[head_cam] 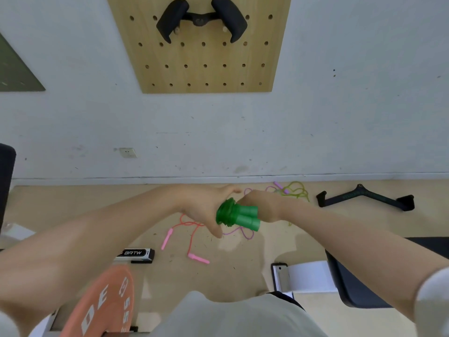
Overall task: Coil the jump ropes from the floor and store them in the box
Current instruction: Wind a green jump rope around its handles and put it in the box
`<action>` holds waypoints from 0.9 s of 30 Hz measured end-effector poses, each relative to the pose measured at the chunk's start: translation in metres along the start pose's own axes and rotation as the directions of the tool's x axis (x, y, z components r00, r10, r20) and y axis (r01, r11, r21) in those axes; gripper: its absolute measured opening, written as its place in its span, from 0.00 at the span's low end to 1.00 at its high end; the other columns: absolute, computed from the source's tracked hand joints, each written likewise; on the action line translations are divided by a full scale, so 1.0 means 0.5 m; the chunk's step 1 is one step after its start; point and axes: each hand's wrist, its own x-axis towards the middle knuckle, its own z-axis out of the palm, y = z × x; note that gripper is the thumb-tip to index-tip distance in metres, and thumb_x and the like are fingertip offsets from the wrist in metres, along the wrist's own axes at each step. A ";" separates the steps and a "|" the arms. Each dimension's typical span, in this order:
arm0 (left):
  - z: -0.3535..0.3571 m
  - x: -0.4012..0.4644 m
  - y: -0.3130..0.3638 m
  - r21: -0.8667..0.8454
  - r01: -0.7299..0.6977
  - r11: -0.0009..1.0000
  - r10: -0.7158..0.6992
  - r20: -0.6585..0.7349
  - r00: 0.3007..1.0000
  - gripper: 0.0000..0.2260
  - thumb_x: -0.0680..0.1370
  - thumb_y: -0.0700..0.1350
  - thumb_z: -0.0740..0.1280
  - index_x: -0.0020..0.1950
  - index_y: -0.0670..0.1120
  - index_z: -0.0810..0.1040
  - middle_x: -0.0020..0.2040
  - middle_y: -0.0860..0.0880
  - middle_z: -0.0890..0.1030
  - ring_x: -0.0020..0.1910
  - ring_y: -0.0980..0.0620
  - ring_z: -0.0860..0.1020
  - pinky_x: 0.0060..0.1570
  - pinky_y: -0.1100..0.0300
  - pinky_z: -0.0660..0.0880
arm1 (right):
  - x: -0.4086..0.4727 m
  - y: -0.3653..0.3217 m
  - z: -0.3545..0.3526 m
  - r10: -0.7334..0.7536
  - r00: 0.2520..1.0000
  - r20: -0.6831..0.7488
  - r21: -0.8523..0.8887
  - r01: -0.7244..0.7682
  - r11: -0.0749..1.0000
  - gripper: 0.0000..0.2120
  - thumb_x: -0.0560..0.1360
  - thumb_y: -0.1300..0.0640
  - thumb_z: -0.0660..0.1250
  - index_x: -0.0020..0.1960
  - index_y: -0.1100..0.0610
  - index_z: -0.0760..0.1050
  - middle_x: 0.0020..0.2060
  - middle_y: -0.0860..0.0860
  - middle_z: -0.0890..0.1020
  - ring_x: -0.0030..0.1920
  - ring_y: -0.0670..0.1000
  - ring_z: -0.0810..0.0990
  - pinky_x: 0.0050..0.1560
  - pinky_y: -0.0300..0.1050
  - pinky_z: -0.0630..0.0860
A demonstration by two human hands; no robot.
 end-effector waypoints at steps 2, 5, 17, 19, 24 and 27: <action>0.010 0.006 -0.002 0.146 -0.007 0.989 0.017 -0.068 0.998 0.42 0.71 0.41 0.72 0.75 0.46 0.46 0.44 0.49 0.75 0.44 0.48 0.75 0.45 0.54 0.74 | 0.011 0.005 -0.014 0.014 0.999 -0.042 -0.033 -0.016 0.999 0.12 0.78 0.61 0.57 0.35 0.55 0.66 0.29 0.46 0.68 0.33 0.49 0.69 0.31 0.36 0.64; 0.036 0.030 -0.008 0.238 0.045 0.970 -0.021 -0.106 0.994 0.41 0.73 0.38 0.67 0.75 0.42 0.40 0.41 0.44 0.74 0.38 0.47 0.73 0.35 0.55 0.71 | 0.030 -0.003 -0.056 0.093 0.995 -0.023 -0.221 -0.096 0.971 0.20 0.78 0.46 0.59 0.30 0.54 0.64 0.28 0.49 0.68 0.32 0.51 0.68 0.32 0.42 0.63; 0.090 0.139 -0.051 0.157 0.322 0.933 -0.301 -0.144 0.943 0.09 0.74 0.40 0.63 0.34 0.45 0.67 0.31 0.48 0.68 0.30 0.50 0.66 0.31 0.60 0.63 | 0.039 -0.078 -0.026 0.037 0.991 -0.128 -0.461 -0.093 0.882 0.13 0.73 0.61 0.60 0.56 0.59 0.74 0.40 0.51 0.73 0.42 0.55 0.77 0.28 0.42 0.64; 0.080 0.140 -0.052 -0.020 0.354 0.935 -0.353 0.040 0.935 0.13 0.73 0.43 0.66 0.32 0.47 0.65 0.29 0.49 0.65 0.27 0.51 0.61 0.29 0.61 0.59 | 0.028 -0.078 -0.006 0.022 0.996 -0.091 -0.452 -0.060 0.890 0.11 0.72 0.61 0.61 0.54 0.59 0.73 0.36 0.49 0.71 0.39 0.54 0.74 0.27 0.42 0.65; 0.070 0.134 -0.050 -0.360 0.350 0.865 -0.247 0.300 0.921 0.09 0.76 0.37 0.65 0.38 0.46 0.69 0.30 0.51 0.64 0.22 0.57 0.55 0.22 0.67 0.52 | 0.011 -0.060 0.025 -0.014 0.993 -0.118 -0.432 -0.039 0.901 0.15 0.73 0.52 0.66 0.57 0.59 0.73 0.50 0.53 0.77 0.48 0.56 0.80 0.37 0.45 0.71; 0.050 0.125 -0.051 -0.452 0.332 0.828 -0.177 0.351 0.919 0.08 0.75 0.35 0.61 0.39 0.45 0.69 0.30 0.51 0.64 0.21 0.58 0.57 0.23 0.67 0.53 | 0.012 -0.050 0.024 -0.029 0.983 -0.179 -0.408 -0.047 0.912 0.17 0.76 0.46 0.64 0.57 0.59 0.74 0.51 0.54 0.77 0.49 0.56 0.80 0.38 0.45 0.68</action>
